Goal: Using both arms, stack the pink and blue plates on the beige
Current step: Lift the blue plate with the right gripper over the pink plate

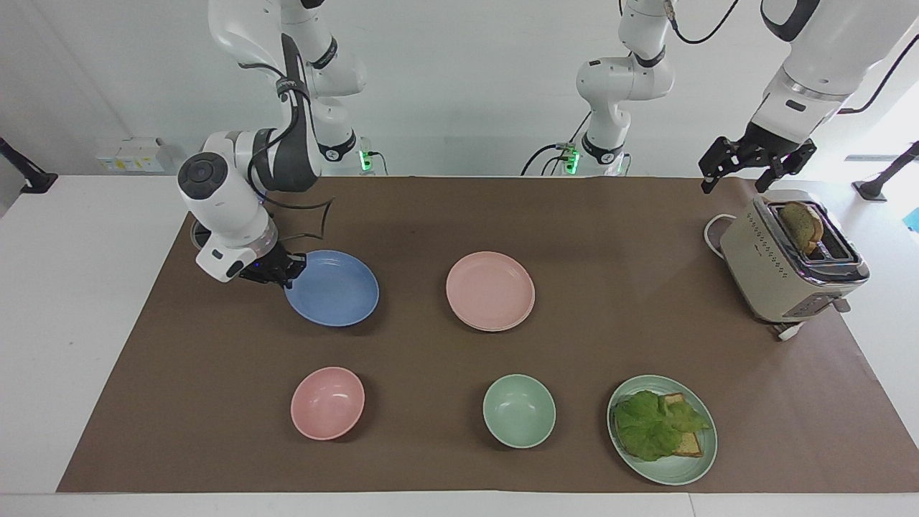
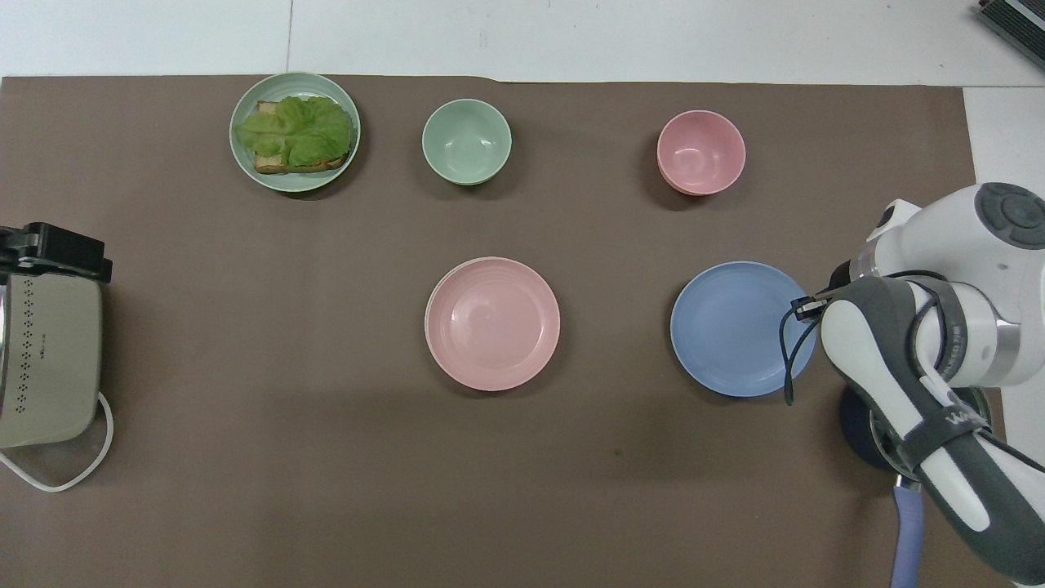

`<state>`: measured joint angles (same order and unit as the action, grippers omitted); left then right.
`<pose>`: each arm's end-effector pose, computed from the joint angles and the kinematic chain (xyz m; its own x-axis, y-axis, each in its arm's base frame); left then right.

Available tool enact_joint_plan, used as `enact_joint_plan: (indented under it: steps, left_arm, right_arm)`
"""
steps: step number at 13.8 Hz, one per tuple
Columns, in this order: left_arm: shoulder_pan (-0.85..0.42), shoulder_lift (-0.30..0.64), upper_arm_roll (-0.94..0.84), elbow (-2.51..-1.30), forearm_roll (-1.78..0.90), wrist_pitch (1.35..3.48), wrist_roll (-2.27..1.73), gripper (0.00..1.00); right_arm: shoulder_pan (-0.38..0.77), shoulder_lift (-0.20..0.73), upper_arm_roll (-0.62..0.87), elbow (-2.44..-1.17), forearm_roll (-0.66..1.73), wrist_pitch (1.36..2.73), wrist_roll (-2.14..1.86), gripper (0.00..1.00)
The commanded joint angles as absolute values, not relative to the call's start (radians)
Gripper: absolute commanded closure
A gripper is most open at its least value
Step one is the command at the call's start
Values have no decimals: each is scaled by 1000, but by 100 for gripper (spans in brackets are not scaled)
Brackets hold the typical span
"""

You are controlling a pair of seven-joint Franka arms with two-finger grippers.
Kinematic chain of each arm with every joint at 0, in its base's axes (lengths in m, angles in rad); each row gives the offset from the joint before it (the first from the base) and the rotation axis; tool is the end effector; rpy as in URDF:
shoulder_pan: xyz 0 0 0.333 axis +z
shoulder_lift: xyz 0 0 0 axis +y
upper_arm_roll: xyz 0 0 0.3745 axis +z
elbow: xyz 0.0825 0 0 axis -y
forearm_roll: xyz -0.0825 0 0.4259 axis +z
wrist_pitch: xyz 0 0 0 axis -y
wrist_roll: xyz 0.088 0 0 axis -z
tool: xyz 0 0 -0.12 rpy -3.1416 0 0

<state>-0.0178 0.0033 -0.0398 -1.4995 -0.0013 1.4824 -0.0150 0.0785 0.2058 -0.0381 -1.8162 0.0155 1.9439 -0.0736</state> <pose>0.5876 -0.0340 0.6967 0.9989 -0.0427 -0.0204 -0.0427 -0.9991 0.0011 0.6543 0.0291 0.4449 0.9911 0.1082 -0.0772 0.1076 -0.9941 -0.0119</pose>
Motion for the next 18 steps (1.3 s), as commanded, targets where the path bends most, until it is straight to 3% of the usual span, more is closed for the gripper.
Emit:
enact_joint_plan:
  steps: [1, 3, 7, 11, 15, 18]
  left_arm:
    - [-18, -8, -38, -1508, 6, 1473, -6, 0]
    - [-18, -8, -38, -1508, 6, 1473, -6, 0]
    - [-18, -8, -38, -1509, 6, 1473, -6, 0]
    - [-18, -8, -38, -1508, 6, 1473, -6, 0]
    - [-18, -8, -38, -1508, 6, 1473, -6, 0]
    - [-18, -8, -38, -1508, 6, 1473, -6, 0]
  right_arm:
    - [92, 250, -14, -1709, 84, 1898, 21, 100]
    - [97, 249, 14, -1707, 207, 1911, 70, 100]
    - [274, 250, 29, -1712, 233, 2034, 335, 100]
    - [406, 265, 29, -1721, 232, 2055, 513, 100]
    - [492, 296, 29, -1793, 230, 2147, 563, 100]
    - [488, 293, 28, -1836, 226, 2154, 543, 100]
